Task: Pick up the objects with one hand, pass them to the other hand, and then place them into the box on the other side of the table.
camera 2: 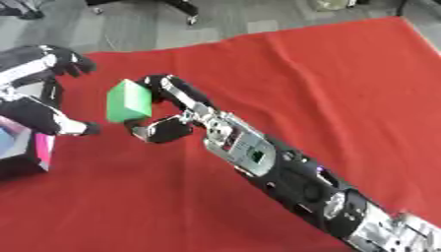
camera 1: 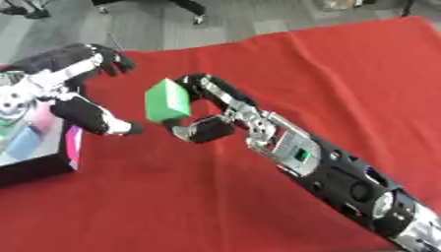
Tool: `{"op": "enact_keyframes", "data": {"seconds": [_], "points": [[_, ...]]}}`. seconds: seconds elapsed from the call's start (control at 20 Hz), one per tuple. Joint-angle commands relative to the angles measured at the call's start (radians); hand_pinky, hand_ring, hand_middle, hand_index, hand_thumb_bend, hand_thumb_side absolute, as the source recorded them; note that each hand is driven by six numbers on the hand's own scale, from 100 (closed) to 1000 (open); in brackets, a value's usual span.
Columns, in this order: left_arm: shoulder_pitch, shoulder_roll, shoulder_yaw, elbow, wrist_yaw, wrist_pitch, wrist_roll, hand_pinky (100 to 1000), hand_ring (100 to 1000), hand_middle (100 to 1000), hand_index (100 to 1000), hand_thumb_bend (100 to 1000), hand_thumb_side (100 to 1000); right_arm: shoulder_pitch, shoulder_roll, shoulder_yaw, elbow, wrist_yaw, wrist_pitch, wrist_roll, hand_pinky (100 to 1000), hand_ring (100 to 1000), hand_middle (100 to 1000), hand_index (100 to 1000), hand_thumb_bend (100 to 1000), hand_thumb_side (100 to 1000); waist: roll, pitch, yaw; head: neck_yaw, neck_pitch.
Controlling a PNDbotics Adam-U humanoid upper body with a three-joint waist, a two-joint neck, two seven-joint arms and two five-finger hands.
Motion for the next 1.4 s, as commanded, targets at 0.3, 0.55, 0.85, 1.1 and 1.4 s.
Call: {"op": "enact_keyframes", "data": {"seconds": [0.3,0.55,0.85,1.1,1.4], "points": [[-0.031,-0.014,-0.006,-0.004,-0.005,0.017,0.018,843,801,771,867,623,322,-0.024,0.004,0.0,-0.031,0.023,-0.014,0.003,784,675,458,575,113,100,0.017,-0.03,0.0,0.013,-0.016],[-0.034,-0.029,-0.01,-0.001,-0.008,0.035,0.029,839,796,765,863,609,345,-0.029,0.007,0.002,-0.038,0.029,-0.02,0.004,784,675,458,575,113,100,0.016,-0.027,-0.001,0.021,-0.019],[-0.035,-0.04,-0.014,0.002,0.009,0.057,0.074,832,783,750,848,586,372,-0.021,-0.009,0.004,-0.058,0.027,-0.023,0.007,784,676,458,574,114,100,0.014,-0.024,-0.003,0.033,-0.023],[-0.035,-0.044,-0.019,0.001,0.022,0.063,0.086,829,779,744,843,577,379,-0.02,-0.016,0.005,-0.077,0.021,-0.017,0.006,785,676,458,574,114,100,0.014,-0.022,-0.004,0.036,-0.025],[-0.034,-0.055,-0.021,0.015,0.021,0.063,0.106,828,775,739,838,560,383,-0.021,-0.018,0.008,-0.088,0.025,-0.02,0.009,785,676,457,574,116,100,0.012,-0.018,-0.007,0.039,-0.028]]}}
